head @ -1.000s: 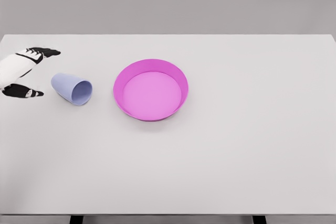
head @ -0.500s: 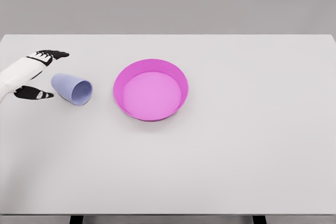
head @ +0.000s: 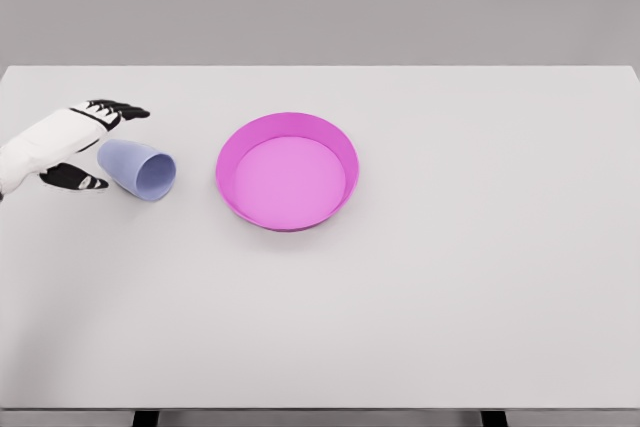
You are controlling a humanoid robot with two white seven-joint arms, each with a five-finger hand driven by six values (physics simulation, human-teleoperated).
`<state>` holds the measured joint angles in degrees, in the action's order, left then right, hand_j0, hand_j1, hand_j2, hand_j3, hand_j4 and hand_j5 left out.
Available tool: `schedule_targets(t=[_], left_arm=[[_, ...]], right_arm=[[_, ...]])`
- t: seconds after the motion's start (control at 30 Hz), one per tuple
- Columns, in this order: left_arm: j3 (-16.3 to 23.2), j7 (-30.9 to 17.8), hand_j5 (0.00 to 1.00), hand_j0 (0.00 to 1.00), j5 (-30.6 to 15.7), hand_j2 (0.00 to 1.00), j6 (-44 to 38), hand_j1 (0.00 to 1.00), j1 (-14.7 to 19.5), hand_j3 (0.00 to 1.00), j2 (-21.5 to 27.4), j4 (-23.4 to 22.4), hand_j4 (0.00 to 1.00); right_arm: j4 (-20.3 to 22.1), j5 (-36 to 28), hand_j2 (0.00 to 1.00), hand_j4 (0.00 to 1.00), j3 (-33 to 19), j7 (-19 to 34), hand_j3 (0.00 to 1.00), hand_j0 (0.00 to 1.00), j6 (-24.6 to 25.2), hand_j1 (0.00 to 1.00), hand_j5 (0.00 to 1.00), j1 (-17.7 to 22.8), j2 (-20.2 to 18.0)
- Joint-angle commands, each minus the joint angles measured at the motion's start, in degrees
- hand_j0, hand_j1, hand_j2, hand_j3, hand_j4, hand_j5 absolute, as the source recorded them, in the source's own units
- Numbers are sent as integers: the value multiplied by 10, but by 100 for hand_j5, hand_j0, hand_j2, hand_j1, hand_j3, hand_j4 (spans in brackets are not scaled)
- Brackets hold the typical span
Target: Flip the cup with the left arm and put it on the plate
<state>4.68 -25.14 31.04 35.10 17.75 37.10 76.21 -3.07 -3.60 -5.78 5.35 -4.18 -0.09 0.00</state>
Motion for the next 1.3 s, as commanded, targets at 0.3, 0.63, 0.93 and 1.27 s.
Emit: schedule_targets(t=[0.3,0.63,0.93,1.27], left_arm=[[54,-3,100,100,26,100,-1,100,7,100,-4,-7,100],[55,-3,100,100,66,100,-1,100,29,100,-7,-50,100],[55,-1,100,100,65,100,-1,100,37,100,-29,-52,100],[64,-2,95,95,63,95,-1,95,36,95,-28,-54,95]], right_arm=[[0,0,100,100,1,0,100,100,0,100,100,0,0],[0,0,100,100,0,0,100,100,0,100,100,0,0],[0,0,100,100,1,0,100,100,0,100,100,0,0],[0,0,100,100,1,0,100,100,0,100,100,0,0]])
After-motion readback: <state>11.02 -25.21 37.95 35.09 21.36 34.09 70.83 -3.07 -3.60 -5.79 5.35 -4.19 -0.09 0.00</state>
